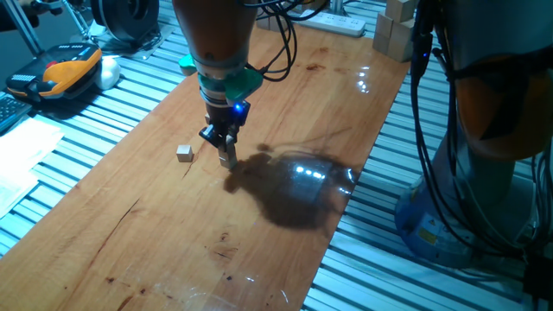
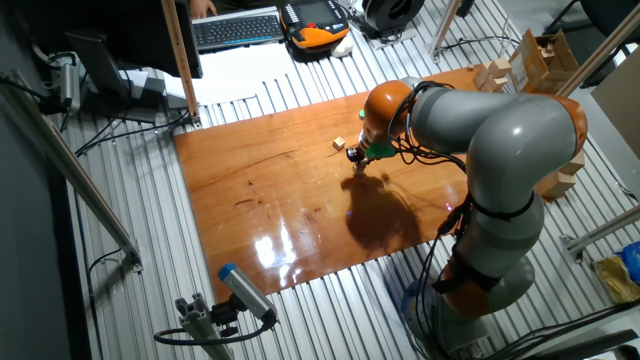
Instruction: Stack the blocks in a vertical line of five
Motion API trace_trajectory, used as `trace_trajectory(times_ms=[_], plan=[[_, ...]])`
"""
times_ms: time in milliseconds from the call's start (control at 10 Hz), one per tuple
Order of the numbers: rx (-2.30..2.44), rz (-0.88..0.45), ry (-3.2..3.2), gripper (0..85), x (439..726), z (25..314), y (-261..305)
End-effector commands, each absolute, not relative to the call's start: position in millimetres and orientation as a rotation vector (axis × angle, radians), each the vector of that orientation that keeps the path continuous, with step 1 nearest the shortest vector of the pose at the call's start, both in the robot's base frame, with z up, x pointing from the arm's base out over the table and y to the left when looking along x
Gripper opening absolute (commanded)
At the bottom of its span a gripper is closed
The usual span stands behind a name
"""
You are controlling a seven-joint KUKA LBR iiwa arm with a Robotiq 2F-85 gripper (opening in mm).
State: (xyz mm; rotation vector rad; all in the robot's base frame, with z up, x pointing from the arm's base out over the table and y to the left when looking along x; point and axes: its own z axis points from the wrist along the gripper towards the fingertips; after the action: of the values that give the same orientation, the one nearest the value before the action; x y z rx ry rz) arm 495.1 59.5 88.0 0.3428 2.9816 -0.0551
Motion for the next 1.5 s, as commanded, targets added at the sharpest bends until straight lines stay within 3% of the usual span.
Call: trace_trajectory(times_ms=[0,200,300,800,1400], plan=[[0.348,-0.057,2.979,51.0,496,89,60],[0.364,-0.070,2.970,51.0,496,90,61],[0.369,-0.078,2.966,68.0,496,90,61],[0.385,-0.071,2.974,68.0,502,104,62],[0.390,-0.064,3.013,68.0,533,134,66]])
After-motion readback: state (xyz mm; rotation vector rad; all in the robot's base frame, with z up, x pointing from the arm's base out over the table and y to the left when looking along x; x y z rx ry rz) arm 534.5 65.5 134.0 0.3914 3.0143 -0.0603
